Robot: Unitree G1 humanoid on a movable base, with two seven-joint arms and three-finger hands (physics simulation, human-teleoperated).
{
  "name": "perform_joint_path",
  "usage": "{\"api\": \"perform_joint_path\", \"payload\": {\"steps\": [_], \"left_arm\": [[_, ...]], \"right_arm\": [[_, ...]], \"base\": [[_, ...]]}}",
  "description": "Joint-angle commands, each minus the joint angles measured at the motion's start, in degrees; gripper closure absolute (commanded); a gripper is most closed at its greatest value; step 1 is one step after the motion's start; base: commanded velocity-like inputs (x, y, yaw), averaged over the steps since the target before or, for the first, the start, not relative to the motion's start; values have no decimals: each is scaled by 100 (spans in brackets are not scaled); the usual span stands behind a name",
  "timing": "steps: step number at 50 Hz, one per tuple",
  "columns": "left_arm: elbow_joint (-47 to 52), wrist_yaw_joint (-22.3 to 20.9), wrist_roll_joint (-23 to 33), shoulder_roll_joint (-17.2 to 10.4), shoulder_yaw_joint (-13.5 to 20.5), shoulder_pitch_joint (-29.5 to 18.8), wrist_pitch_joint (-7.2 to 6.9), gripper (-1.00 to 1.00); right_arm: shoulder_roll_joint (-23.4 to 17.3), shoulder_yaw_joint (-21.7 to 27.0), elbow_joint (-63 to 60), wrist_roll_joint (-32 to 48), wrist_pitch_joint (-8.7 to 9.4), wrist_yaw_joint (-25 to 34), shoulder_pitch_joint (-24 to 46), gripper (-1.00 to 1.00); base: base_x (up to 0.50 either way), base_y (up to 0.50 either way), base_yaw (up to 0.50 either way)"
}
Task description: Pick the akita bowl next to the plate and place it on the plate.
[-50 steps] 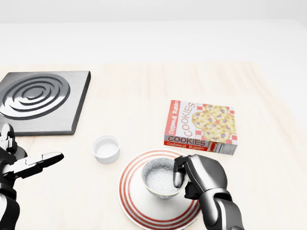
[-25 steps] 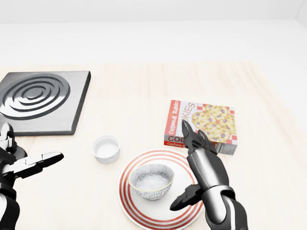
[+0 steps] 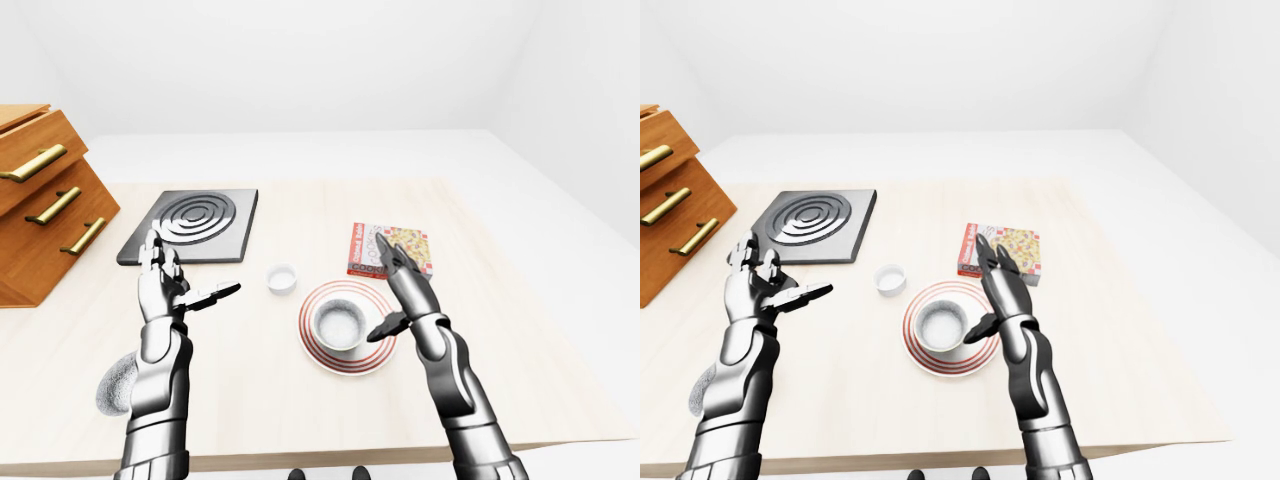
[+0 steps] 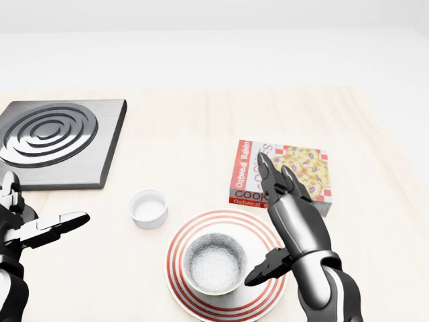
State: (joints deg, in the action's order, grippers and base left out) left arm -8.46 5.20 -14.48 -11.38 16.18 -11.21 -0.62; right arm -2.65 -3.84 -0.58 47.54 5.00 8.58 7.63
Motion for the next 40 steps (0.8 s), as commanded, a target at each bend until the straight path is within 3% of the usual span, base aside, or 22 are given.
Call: {"api": "perform_joint_path", "payload": {"steps": [1,8,10,14,16,19,30,33,40], "left_arm": [[-90,-2,-5,-14,-2,-37,31,-100],[-165,-11,-3,-13,-8,-48,99,-100],[-4,21,-9,-12,-18,-12,-17,-100],[49,22,-6,-2,-15,5,-48,-100],[-93,-16,2,-2,-6,-20,63,-100],[10,3,-6,-6,-12,0,-15,-100],[-84,-25,9,3,-10,-5,75,-100],[31,-2,3,4,-15,22,-9,-100],[-28,-14,18,15,-17,10,44,-100]], "right_arm": [[-22,101,-21,-136,0,-19,117,-100],[-25,68,-59,-128,0,-25,94,-100],[-36,74,-52,-132,0,-35,92,-100],[-37,65,-58,-128,0,-44,75,-100],[-40,67,-71,-123,0,-40,74,-100],[-36,68,-86,-122,0,-35,70,-100],[-52,68,-168,-87,0,23,38,-100],[-56,70,-142,-81,0,10,28,-100],[-51,87,-284,-65,0,85,20,-100]], "base": [[0,0,0],[0,0,0],[0,0,0],[0,0,0],[0,0,0],[0,0,0],[0,0,0],[0,0,0],[0,0,0]]}}
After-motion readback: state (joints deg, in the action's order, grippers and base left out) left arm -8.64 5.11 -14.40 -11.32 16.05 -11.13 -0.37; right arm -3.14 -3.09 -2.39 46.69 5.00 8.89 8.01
